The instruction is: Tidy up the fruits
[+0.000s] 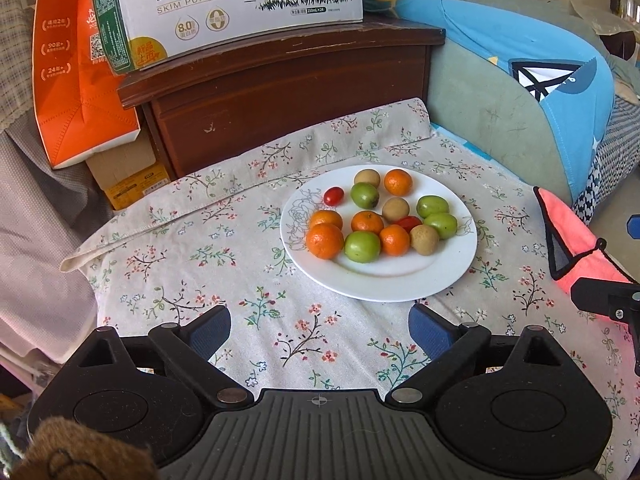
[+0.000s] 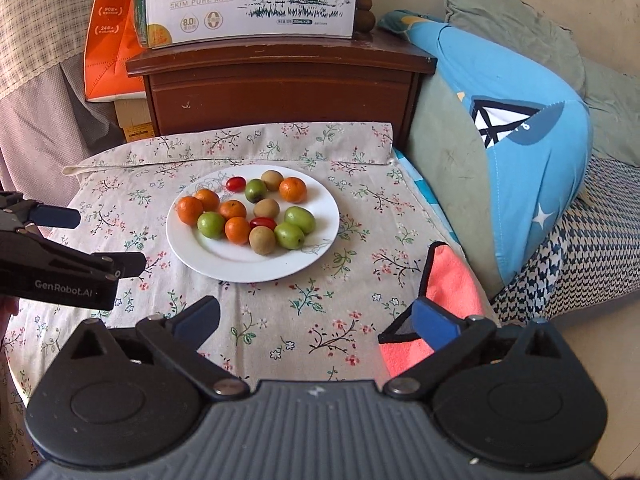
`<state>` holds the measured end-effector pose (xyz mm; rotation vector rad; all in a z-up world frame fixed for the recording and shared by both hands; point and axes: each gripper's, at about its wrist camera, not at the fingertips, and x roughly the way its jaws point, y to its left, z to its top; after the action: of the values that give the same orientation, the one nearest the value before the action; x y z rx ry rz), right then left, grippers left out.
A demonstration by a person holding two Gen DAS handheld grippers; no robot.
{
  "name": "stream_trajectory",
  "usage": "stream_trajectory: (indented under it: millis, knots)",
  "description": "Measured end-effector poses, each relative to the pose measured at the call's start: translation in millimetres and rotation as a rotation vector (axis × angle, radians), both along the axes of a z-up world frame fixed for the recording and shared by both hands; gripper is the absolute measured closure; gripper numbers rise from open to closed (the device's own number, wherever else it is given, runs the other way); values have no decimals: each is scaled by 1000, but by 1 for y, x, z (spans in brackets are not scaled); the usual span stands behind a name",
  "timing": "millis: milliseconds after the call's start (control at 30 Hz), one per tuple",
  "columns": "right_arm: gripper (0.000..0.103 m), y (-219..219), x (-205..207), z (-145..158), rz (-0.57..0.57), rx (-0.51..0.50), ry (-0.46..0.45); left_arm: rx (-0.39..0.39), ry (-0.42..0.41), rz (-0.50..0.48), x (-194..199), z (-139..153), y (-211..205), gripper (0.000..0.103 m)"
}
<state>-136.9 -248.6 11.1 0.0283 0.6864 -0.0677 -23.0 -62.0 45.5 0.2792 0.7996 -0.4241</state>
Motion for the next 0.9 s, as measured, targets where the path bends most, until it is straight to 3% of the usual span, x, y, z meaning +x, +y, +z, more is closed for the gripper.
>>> stream_trajectory:
  millis: [267,633,900]
  knots:
    - [2,3,5,-7,1,15,61,-5,14,9,1,3,5,6]
    - [2,16,32,-14,26,27,70,-27,50,45,13,-3,4,6]
    - [1,17,55,-21,7,46,94,1,65,70,21,-12,1,6]
